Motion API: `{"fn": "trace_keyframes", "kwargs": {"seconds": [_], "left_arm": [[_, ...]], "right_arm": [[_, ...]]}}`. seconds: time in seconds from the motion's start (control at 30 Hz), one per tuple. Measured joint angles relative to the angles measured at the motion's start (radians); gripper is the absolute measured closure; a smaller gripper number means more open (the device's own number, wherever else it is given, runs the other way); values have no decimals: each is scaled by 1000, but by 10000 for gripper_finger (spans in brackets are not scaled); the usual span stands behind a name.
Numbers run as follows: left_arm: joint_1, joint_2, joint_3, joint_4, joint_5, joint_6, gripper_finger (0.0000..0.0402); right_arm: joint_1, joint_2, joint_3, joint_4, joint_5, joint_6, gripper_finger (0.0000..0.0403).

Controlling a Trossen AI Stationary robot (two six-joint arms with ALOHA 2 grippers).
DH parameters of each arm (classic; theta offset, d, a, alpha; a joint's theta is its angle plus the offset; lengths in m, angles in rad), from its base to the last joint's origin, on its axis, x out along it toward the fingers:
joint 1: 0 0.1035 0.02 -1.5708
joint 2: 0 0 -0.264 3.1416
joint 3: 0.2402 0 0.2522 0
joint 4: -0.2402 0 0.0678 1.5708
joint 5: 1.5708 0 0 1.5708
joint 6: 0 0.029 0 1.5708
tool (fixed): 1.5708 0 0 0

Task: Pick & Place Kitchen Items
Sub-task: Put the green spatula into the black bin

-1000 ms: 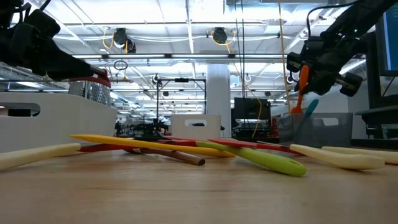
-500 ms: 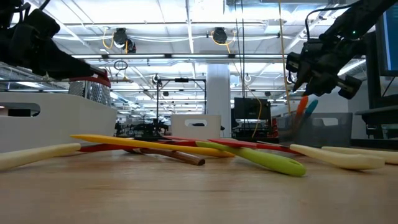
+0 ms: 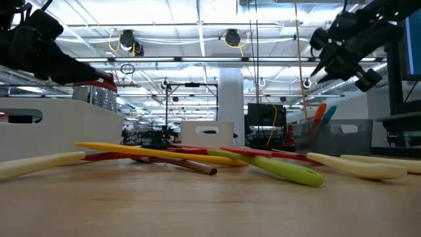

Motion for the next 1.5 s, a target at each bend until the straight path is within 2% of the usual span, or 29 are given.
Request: {"fn": "trace_keyframes", "kwargs": {"seconds": [0.33, 0.47, 0.63, 0.93, 1.13, 1.33, 1.5], "left_arm": [[0, 0, 0, 33, 0, -10, 183], [0, 0, 0, 55, 0, -10, 183], [0, 0, 0, 53, 0, -10, 183], [0, 0, 0, 53, 0, -7, 183], [0, 0, 0, 53, 0, 28, 183], [0, 0, 0, 53, 0, 31, 183], [0, 0, 0, 53, 0, 30, 183]], "right_arm": [[179, -173, 0, 104, 190, -76, 363], [249, -197, 0, 168, 250, -101, 395], [344, -193, 0, 271, 329, -122, 399], [545, -137, 0, 494, 470, -182, 402], [702, -74, 0, 540, 584, -217, 402], [855, 35, 0, 570, 729, -241, 402], [964, 162, 0, 696, 804, -248, 402]]}}
